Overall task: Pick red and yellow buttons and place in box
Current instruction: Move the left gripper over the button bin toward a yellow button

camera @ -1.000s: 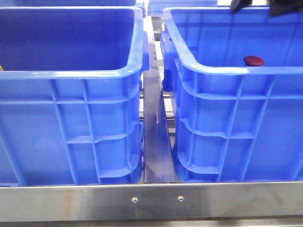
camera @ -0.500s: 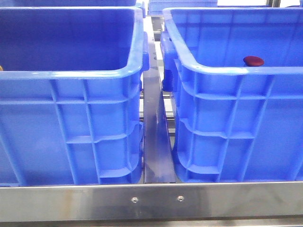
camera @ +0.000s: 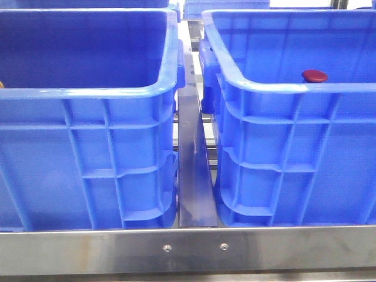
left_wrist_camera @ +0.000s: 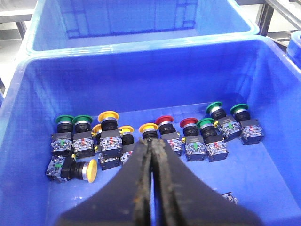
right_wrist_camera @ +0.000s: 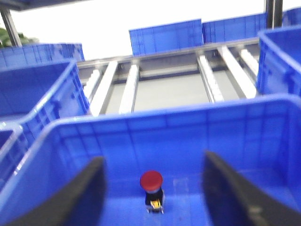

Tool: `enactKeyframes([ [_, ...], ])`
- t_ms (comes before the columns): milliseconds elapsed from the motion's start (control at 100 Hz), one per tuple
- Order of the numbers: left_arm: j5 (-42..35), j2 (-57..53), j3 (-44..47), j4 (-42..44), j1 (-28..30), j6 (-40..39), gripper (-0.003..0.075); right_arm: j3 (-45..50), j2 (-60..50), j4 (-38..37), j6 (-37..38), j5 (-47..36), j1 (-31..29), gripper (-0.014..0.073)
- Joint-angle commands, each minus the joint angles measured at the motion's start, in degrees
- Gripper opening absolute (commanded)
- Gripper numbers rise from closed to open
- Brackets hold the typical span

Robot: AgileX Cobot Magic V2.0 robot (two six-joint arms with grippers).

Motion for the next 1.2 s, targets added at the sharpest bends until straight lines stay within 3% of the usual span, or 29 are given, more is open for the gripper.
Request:
enactKeyframes([
  [0,-4.6,0.1,-1.4,-0.4,0.1,-0.4,-0.0019,-1.5,-1.3,-0.7,-0.7,0.4,-0.4,0.0254],
  [120,-4.6,0.1,-1.4,-0.4,0.1,-0.4,-0.0019,-1.5,-1.4,-0.7,-0.7,1.0,-0.4,0.0019],
  [220,-4.6,0.1,-1.4,-0.4,0.1,-0.4,-0.0019,-1.5,-1.4,-0.7,-0.7,1.1,-0.4,-0.0094],
  [380,-4.6,0.1,-1.4,-0.4,0.1,-0.2,-0.0010,-1.5,-1.4,-0.7,-0.7,1.1,-0.4,-0.0086],
  [450,-4.6,0.1,-1.4,-0.4,0.1,-0.1,0.0040,-1.5,-1.4,-0.7,-0.7,1.1,-0.4,-0.0086],
  [520,-4.6,0.1,-1.4,-0.4,0.1,-0.1,0.0144,-1.5,-1.4,-0.7,-0.7,1.1,-0.4,-0.0086],
  [670,-4.6,0.1,-1.4,-0.4,0.1,-0.1,0.0460,-1.5,-1.4,-0.7,-0.7,1.1,-0.4,-0.0086],
  [740,-4.7,0.1,-1.4,-0.4,0.1,-0.1,0.0536,-1.5,-1.4,-0.7,-0.7,1.1,-0.4,-0.0086],
  [960,-6.9,3.0,-1.4,-0.2,0.1,-0.1,0.0536,-1.5,-1.4,-0.7,-0.7,1.2,-0.4,-0.0086],
  [1190,-6.7,15.8,-6.2,0.3,0.4,-0.1,0.0536,-1.5,-1.4,-0.7,-0.7,1.2,-0.4,-0.0086],
])
